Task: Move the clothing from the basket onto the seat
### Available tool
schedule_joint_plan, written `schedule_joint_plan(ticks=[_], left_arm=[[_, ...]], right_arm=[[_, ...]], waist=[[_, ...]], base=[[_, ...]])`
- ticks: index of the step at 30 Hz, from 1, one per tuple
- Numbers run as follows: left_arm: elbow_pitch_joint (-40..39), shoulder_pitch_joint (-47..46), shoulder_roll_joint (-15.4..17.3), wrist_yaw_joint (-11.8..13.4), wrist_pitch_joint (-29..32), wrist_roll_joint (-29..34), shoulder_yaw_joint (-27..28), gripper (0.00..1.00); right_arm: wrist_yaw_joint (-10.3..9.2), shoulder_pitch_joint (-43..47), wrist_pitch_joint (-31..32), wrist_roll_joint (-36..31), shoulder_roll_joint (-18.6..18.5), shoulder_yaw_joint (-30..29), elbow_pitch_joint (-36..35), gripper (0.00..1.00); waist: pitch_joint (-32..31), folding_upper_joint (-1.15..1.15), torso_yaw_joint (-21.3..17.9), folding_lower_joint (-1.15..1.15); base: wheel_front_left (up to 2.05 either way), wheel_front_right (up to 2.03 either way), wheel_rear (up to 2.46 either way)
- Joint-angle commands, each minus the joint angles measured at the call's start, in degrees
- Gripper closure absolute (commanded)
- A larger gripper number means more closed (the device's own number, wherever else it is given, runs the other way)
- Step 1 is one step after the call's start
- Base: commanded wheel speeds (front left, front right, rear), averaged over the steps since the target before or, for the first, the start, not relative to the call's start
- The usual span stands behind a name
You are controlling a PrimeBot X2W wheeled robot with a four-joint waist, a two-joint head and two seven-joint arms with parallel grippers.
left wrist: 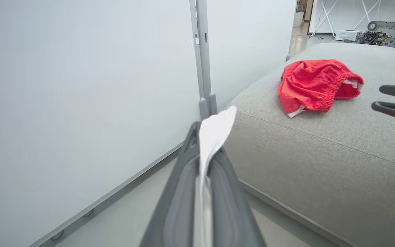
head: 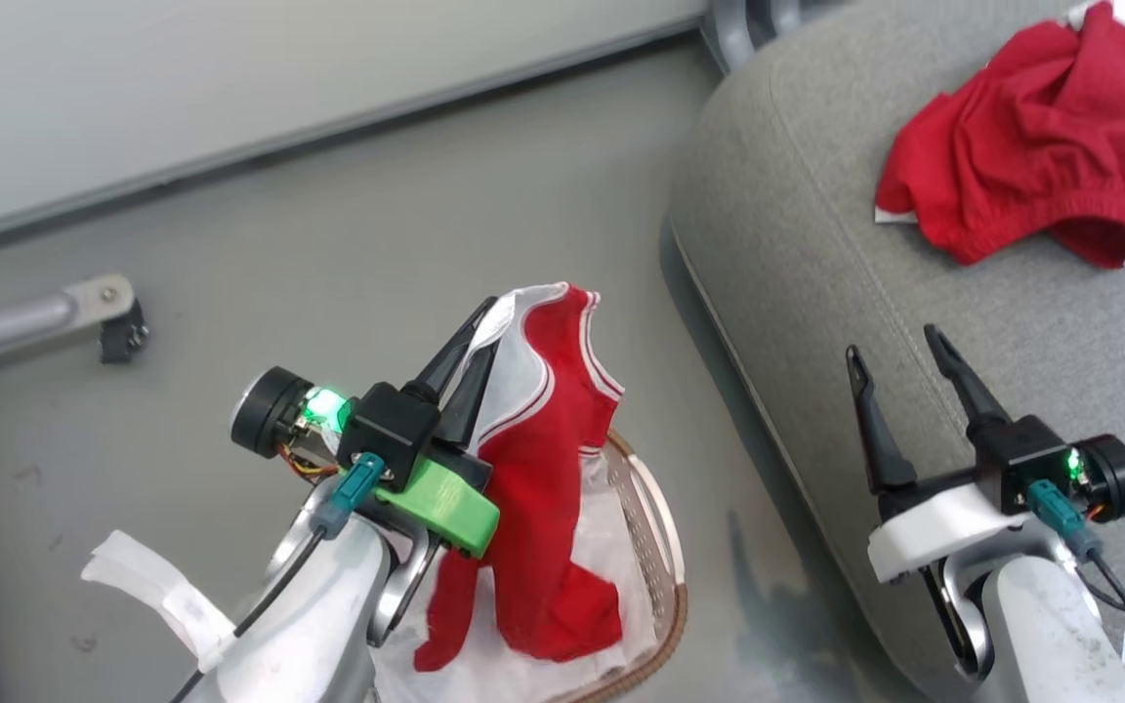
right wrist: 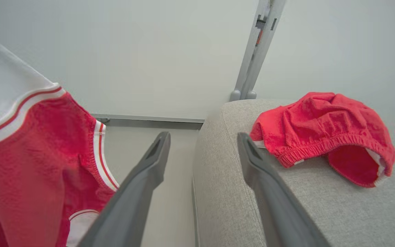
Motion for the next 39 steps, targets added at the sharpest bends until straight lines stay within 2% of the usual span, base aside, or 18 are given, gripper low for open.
schedule_joint_plan(ticks=[1,11,24,30,39], left_arm=[[-1.1,0.8,0.7,-0.4,-0.2,0.6,0.3,1.00],[-4.8,-6.9,4.6,-2.6,-0.2,3.0,-0.9,1.00],[-5.7,-21.4,9.4,-3.1,1.7,0.8,-2.1,1.00],[-5.0,-26.2,8.8,-3.2,2.8,-0.7,-3.5,1.00],[-4.3,-31.8,6.2,-3.2,3.1,-3.0,-9.0,1.00]], right_arm=[[-0.08,1.4,0.0,-0.3,-0.2,0.1,0.2,0.00],[-0.08,3.7,0.0,-0.9,-0.2,2.8,0.8,0.00],[-0.08,0.4,0.0,-1.2,-0.2,10.0,0.2,0.00],[-0.08,-2.0,0.0,-0.2,-0.2,16.0,-0.1,0.00],[-0.08,-7.9,0.0,1.6,-0.2,25.2,1.8,0.00]], waist=[[-8.2,0.00,2.9,0.00],[-13.0,0.00,3.2,0.00],[-14.0,0.00,2.9,0.00],[-14.7,0.00,3.3,0.00],[-15.6,0.00,5.4,0.00]], base=[[0.00,0.00,0.00],[0.00,0.00,0.00],[0.00,0.00,0.00],[0.00,0.00,0.00],[0.00,0.00,0.00]])
